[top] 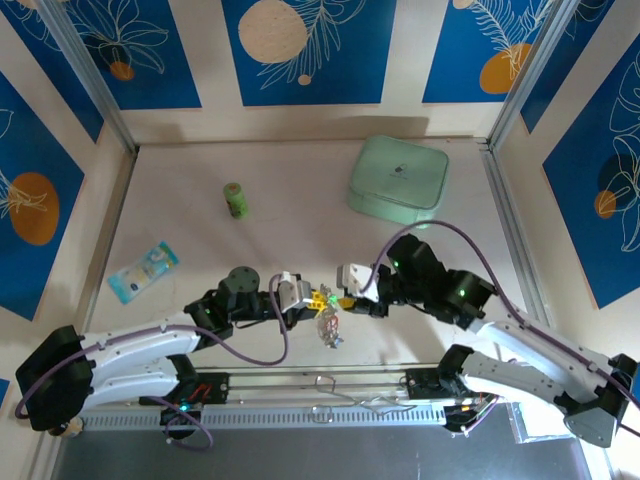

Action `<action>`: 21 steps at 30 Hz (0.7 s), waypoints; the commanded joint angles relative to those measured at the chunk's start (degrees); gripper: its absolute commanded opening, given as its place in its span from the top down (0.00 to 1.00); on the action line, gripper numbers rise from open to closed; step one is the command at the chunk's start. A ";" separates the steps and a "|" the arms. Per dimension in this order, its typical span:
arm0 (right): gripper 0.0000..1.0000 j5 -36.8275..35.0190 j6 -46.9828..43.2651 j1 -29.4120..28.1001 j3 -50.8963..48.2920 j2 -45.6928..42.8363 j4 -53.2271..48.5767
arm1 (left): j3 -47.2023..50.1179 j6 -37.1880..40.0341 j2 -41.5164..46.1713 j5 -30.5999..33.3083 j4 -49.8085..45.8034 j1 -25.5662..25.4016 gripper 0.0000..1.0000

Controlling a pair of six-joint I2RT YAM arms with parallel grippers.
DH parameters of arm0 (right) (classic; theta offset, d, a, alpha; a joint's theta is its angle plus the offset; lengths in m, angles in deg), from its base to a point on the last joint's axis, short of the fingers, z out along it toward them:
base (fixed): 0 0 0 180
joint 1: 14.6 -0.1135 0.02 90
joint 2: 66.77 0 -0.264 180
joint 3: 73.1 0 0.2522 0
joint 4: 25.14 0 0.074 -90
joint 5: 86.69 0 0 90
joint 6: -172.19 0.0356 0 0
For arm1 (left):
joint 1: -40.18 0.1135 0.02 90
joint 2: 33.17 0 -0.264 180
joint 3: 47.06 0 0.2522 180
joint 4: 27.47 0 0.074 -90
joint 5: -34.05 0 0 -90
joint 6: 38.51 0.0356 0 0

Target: Put the keys on the keyring

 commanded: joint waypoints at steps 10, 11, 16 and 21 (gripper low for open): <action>0.61 -10.07 -28.88 -6.78 -8.01 -3.25 12.72 | -2.99 -4.79 -2.93 -0.91 2.53 -0.39 1.00; 0.61 -10.46 -30.33 -6.95 -8.16 -3.21 12.01 | -3.04 -4.79 -3.06 -0.93 2.52 -0.39 1.00; 0.61 -13.68 -37.95 -7.15 -9.83 -4.46 11.17 | -3.11 -4.50 -2.73 -0.48 2.05 -0.39 1.00; 0.61 -14.89 -41.71 -7.30 -11.65 -5.13 11.40 | -3.56 -4.17 -2.81 -0.42 1.73 -0.39 1.00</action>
